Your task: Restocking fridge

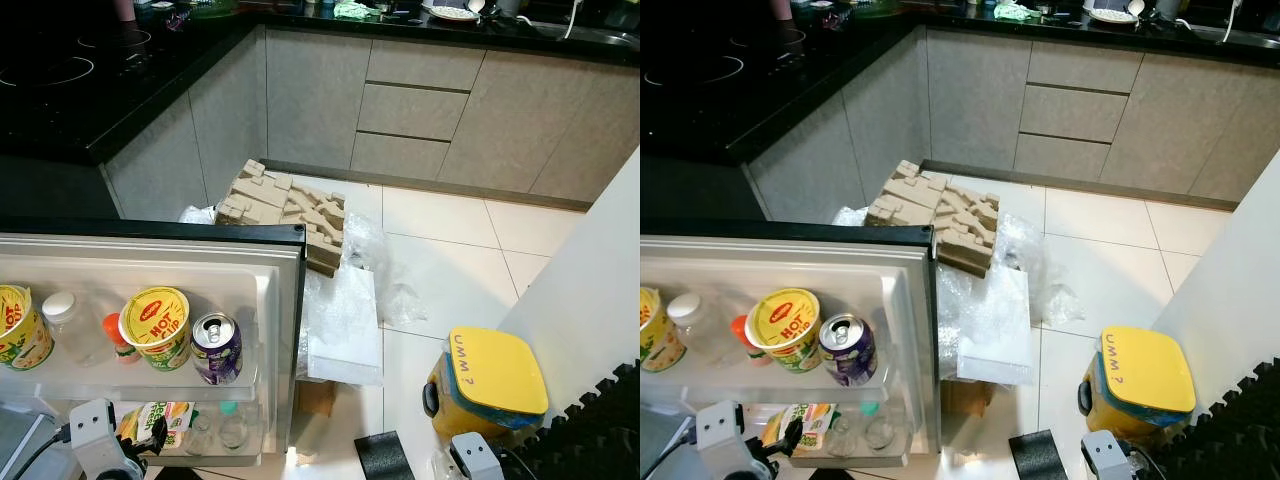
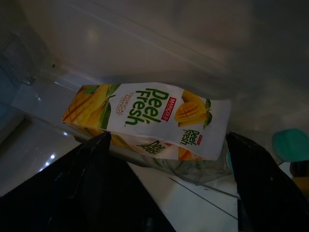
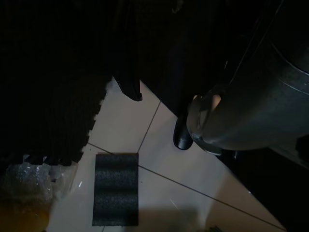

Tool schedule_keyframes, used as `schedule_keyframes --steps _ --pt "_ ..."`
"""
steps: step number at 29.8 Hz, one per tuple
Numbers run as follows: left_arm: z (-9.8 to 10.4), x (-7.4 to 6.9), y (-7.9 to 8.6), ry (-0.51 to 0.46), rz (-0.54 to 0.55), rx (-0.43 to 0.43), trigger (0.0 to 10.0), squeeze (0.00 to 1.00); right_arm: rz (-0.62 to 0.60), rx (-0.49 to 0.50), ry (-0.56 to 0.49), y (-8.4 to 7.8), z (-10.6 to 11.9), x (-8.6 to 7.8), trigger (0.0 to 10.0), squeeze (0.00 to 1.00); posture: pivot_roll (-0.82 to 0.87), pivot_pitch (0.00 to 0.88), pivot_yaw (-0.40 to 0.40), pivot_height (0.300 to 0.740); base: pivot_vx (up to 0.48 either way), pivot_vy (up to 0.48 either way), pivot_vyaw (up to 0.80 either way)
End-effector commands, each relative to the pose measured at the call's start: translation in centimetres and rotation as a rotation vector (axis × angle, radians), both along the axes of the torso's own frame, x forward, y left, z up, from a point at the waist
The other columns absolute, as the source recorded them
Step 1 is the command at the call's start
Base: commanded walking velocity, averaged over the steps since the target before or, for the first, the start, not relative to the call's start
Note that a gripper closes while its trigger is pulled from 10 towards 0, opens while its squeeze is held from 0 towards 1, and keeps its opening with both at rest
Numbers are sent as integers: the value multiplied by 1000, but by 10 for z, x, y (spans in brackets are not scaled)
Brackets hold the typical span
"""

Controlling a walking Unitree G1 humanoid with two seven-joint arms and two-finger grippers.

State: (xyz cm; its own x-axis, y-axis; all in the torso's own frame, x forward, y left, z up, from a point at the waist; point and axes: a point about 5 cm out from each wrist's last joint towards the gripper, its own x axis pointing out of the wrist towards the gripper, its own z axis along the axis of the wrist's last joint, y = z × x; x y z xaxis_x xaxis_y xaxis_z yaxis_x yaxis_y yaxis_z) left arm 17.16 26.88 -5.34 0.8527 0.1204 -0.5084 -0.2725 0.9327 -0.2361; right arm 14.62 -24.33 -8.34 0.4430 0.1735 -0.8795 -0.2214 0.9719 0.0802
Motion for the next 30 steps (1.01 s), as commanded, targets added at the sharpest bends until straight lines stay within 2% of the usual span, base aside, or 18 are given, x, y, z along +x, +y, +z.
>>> schedule_keyframes --steps 1,11,15,20,24,26,28,30 --pt "-2 -6 2 21 -24 22 10000 0 -3 10 -13 2 1 3 10000 0 -65 4 -29 705 0 0 0" --pt "-2 -7 0 32 -87 63 10000 0 27 47 -54 5 6 15 10000 0 -65 4 -29 670 0 0 0" --pt "2 -3 1 27 -164 129 10000 0 42 60 -86 6 11 24 10000 0 -66 7 -29 650 0 0 0" --pt "5 0 4 20 -179 163 10000 0 49 64 -94 7 11 26 10000 0 -66 7 -29 650 0 0 0" --pt "14 8 11 -18 -217 217 10000 0 40 75 -107 7 13 29 10000 0 -66 7 -29 650 0 0 0" --pt "14 8 11 -18 -217 217 10000 0 40 75 -107 7 13 29 10000 0 -66 7 -29 650 0 0 0" --pt "23 16 16 -64 -247 260 10000 0 43 76 -105 6 13 28 10000 0 -65 9 -31 650 0 0 0" --pt "26 18 17 -77 -254 267 10000 0 44 76 -104 6 13 28 10000 0 -65 9 -31 650 0 0 0"
